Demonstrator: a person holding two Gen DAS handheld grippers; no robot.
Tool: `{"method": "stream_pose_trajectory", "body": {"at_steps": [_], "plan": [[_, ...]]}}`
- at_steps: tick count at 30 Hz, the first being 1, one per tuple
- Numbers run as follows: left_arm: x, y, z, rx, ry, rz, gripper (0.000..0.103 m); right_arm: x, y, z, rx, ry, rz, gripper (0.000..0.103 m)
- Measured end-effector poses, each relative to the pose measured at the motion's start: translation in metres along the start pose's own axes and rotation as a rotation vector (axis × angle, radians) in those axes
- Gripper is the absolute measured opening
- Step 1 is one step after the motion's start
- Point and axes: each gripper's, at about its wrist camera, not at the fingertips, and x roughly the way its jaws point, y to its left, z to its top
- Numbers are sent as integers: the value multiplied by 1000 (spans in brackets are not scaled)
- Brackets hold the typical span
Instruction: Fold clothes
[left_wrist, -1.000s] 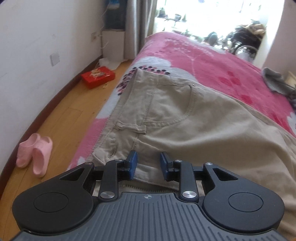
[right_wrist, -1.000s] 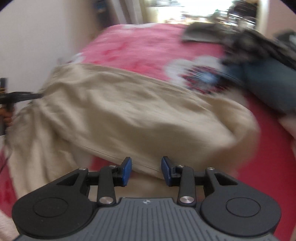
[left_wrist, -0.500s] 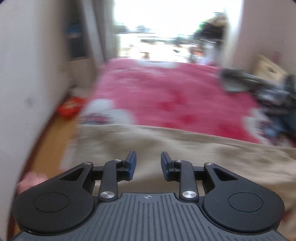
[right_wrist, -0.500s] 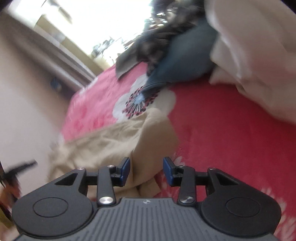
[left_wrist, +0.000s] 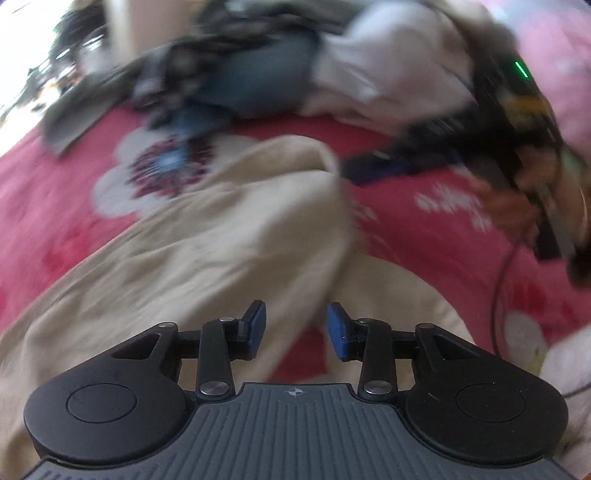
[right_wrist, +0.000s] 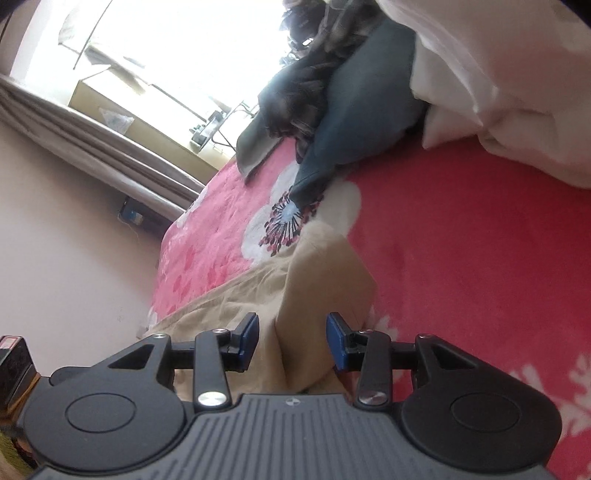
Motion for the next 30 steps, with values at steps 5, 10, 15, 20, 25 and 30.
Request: {"method": "stream_pose_trajectory", "body": {"at_steps": [5, 10, 15, 20, 25, 30], "plan": [[30, -20, -6, 66, 40, 2, 52, 15, 9, 7, -89, 12, -50, 43], [43, -16, -10, 67, 21, 60, 52, 30, 16, 14, -152, 22, -63, 34], [46, -4, -7, 0, 4, 33, 48, 37, 27, 24, -193, -10, -24, 22], [40, 5, -5, -45, -35, 55, 35, 45, 37, 29, -223, -35, 17, 15], [35, 24, -1, -114, -67, 84, 35, 59, 51, 44, -260, -38, 65, 14], [31, 42, 5, -138, -112, 140, 35, 75, 75, 66, -353, -41, 108, 13]]}}
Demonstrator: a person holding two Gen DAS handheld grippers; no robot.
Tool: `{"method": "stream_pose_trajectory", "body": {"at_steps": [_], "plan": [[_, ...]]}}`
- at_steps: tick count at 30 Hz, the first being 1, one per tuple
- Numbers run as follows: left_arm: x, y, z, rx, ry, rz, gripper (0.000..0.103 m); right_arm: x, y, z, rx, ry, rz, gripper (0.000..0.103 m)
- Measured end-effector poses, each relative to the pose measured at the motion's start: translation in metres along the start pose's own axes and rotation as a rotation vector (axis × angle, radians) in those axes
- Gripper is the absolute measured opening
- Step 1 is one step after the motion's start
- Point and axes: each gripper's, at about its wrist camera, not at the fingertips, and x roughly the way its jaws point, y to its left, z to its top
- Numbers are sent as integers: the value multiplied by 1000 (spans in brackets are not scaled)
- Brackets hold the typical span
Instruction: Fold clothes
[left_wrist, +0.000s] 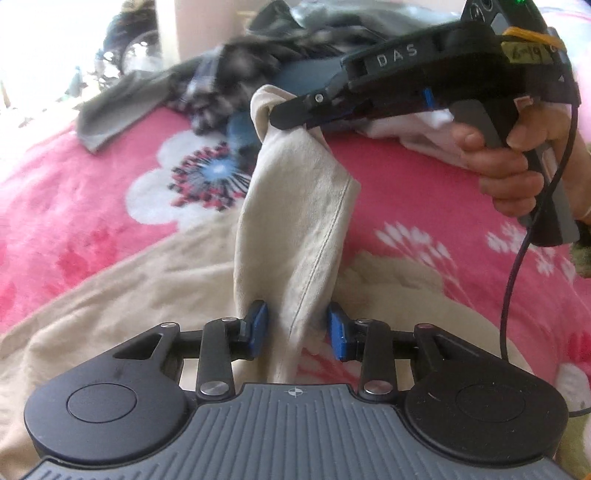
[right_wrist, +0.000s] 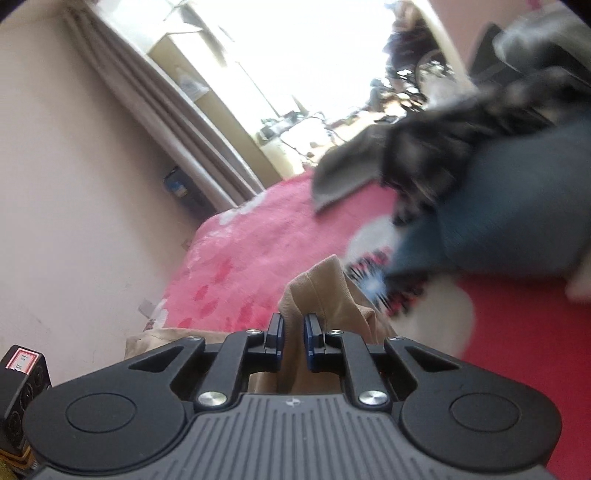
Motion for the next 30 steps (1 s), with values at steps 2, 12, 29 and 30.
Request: {"method": "stream_pose_trajectory", "body": {"at_steps": [2, 12, 29, 30], "plan": [[0, 10, 5, -21, -19, 31, 35, 8, 8, 13, -53, -10, 16, 13], [11, 62, 14, -222, -46, 151, 39, 52, -8, 64, -67, -49, -49, 11], [-146, 121, -13, -319, -181, 425, 55, -56, -34, -85, 171, 466, 38, 61], [-163, 125, -20, -328, -190, 468, 57, -53, -27, -91, 154, 496, 43, 61]]}}
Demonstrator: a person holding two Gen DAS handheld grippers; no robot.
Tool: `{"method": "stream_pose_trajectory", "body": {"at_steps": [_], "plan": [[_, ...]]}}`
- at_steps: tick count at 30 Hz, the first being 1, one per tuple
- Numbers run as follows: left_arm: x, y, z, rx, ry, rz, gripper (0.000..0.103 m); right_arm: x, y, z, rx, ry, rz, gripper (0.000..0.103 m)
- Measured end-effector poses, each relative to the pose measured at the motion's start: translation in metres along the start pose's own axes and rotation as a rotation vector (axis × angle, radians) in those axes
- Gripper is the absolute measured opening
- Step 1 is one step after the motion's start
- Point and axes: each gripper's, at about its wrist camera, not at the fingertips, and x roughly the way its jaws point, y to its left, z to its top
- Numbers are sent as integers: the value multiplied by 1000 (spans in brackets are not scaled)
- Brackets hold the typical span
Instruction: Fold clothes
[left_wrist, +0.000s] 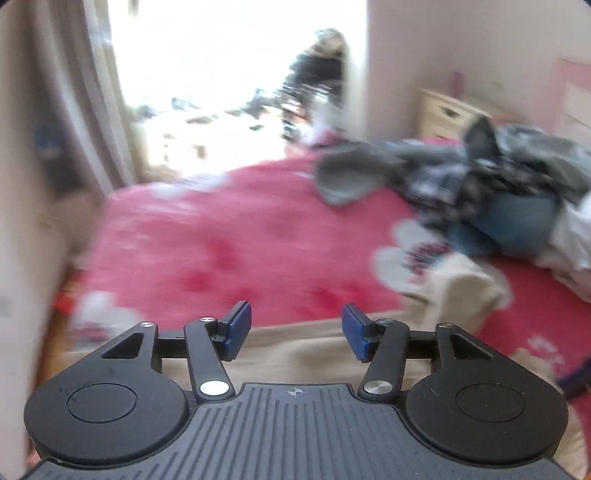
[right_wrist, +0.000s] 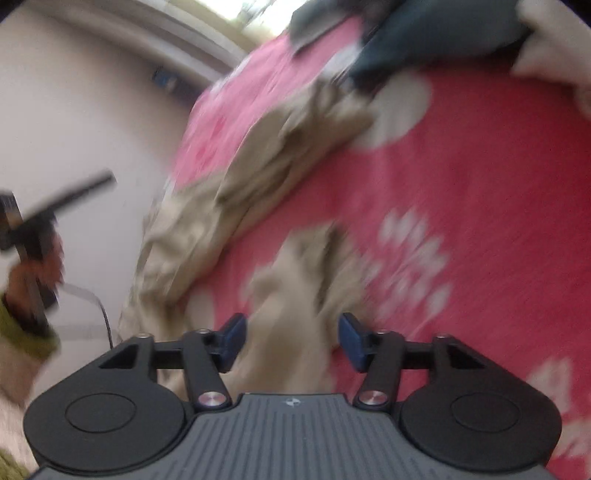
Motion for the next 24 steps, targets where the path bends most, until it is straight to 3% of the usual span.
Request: {"method": "stream_pose_trajectory", "body": {"at_steps": [3, 4, 7, 13, 16, 18, 20, 21, 24], "plan": [[-33, 32, -11, -27, -16, 101, 62, 24, 20, -9, -35, 57, -63, 62], [-39, 40, -17, -36, -12, 126, 63, 32, 27, -11, -51, 67, -92, 54], [-48, 57, -39, -72, 23, 166, 64, 38, 45, -16, -141, 84, -117, 14], [-40, 60, -76, -111, 63, 102, 64, -20, 56, -24, -130, 75, -92, 12], [-27, 52, -85, -88, 67, 31, 64, -48, 47, -38, -17, 116, -117, 13], [-15, 44, -88, -75, 69, -28, 64, -54, 35, -50, 103, 190, -160, 17], [-2, 32, -90, -70, 74, -109, 64, -52, 18, -65, 232, 305, -244, 29], [4, 23, -90, -63, 78, -151, 64, -52, 12, -72, 266, 353, -295, 29], [21, -6, -90, -21, 101, -286, 64, -71, 23, -65, 190, 369, -379, 30]]}}
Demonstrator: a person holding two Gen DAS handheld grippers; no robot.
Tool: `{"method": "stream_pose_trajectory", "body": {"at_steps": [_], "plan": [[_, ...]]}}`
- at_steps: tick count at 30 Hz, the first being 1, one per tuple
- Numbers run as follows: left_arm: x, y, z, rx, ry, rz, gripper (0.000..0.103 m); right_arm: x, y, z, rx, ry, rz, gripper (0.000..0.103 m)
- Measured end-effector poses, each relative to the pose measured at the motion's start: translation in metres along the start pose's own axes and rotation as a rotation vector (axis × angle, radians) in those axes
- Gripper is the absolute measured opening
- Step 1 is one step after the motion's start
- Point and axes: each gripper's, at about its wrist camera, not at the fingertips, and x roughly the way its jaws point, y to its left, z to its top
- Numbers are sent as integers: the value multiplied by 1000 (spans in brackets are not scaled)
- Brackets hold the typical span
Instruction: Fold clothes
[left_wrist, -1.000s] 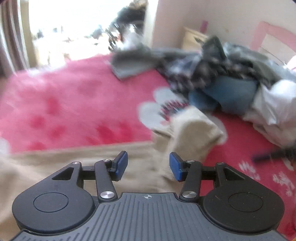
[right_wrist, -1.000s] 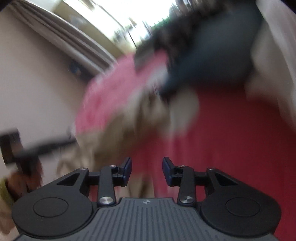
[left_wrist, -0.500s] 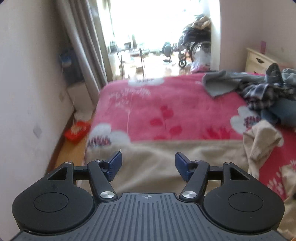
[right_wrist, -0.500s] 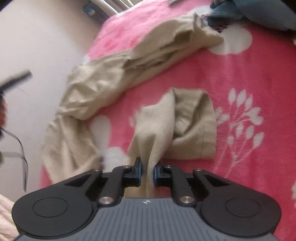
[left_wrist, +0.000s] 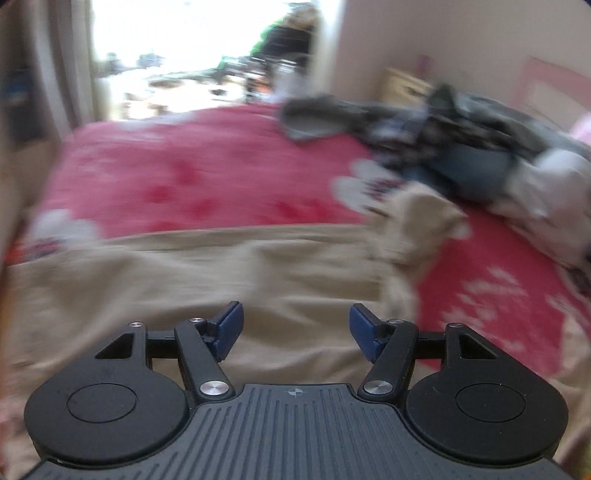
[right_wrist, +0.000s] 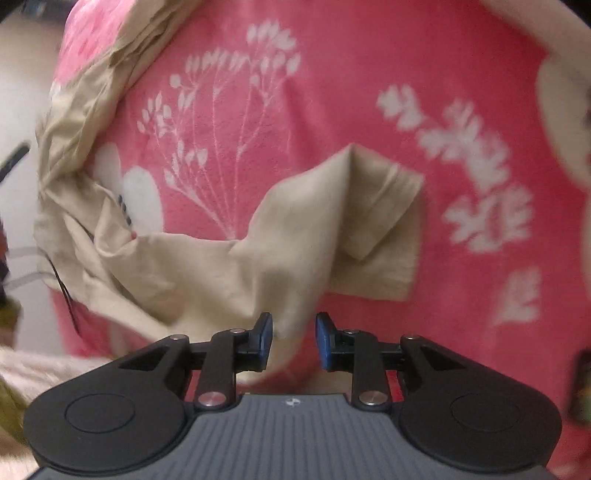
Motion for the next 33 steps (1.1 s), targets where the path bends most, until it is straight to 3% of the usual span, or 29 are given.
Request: {"method": "stream_pose_trajectory", "body": {"at_steps": [4, 8, 13, 17, 22, 24, 26, 28, 33], "plan": [[31, -36, -1, 96, 43, -116, 64, -64, 22, 25, -119, -198, 38, 48], [60, -64, -5, 168, 73, -131, 64, -78, 44, 74, -122, -378, 168, 52], [78, -78, -8, 207, 92, -104, 60, -35, 61, 158, -14, -427, 334, 51], [80, -81, -9, 227, 82, -96, 58, 12, 58, 212, 199, -381, 493, 46], [88, -84, -8, 226, 76, -86, 49, 51, 58, 235, 309, -353, 474, 43], [91, -84, -8, 228, 68, -85, 47, 56, 55, 239, 329, -374, 464, 31], [91, -85, -7, 234, 54, -86, 46, 51, 51, 239, 325, -427, 447, 14], [91, -85, -6, 233, 42, -96, 45, 37, 49, 237, 287, -495, 406, 6], [91, -86, -5, 232, 26, -130, 38, -17, 56, 233, 123, -669, 312, 5]]}}
